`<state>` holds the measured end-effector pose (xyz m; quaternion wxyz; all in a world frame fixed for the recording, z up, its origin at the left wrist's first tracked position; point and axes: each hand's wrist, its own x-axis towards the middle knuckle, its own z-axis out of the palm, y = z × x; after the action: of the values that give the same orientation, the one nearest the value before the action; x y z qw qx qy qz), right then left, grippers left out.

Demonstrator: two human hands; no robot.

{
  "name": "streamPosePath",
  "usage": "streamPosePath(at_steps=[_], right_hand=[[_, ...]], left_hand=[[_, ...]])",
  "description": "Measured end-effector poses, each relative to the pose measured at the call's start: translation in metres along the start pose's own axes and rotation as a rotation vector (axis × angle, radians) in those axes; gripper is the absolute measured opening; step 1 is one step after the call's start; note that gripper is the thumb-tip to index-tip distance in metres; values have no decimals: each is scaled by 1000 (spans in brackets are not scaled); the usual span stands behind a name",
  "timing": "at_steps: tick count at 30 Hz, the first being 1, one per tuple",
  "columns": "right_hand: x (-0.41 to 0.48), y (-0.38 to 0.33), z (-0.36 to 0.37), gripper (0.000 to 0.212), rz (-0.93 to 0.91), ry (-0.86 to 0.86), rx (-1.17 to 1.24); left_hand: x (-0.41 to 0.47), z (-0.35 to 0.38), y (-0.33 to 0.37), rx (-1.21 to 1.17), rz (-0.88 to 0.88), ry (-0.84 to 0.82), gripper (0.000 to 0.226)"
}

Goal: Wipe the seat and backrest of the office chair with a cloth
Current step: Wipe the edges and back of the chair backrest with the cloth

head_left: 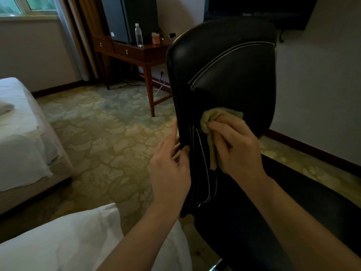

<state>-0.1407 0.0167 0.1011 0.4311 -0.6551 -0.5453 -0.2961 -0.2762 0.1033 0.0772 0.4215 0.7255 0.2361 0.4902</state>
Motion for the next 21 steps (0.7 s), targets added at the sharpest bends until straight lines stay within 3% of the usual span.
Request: streamPosePath(at_steps=[5, 13, 21], right_hand=[[-35, 15, -2, 24, -3, -81, 17], [8, 3, -5, 20, 18, -23, -41], [-29, 7, -3, 14, 54, -57, 115]], left_hand=[[-2, 1, 1, 3, 4, 7, 65], [-2, 0, 0, -7, 0, -4, 65], [-2, 1, -3, 15, -13, 2, 64]])
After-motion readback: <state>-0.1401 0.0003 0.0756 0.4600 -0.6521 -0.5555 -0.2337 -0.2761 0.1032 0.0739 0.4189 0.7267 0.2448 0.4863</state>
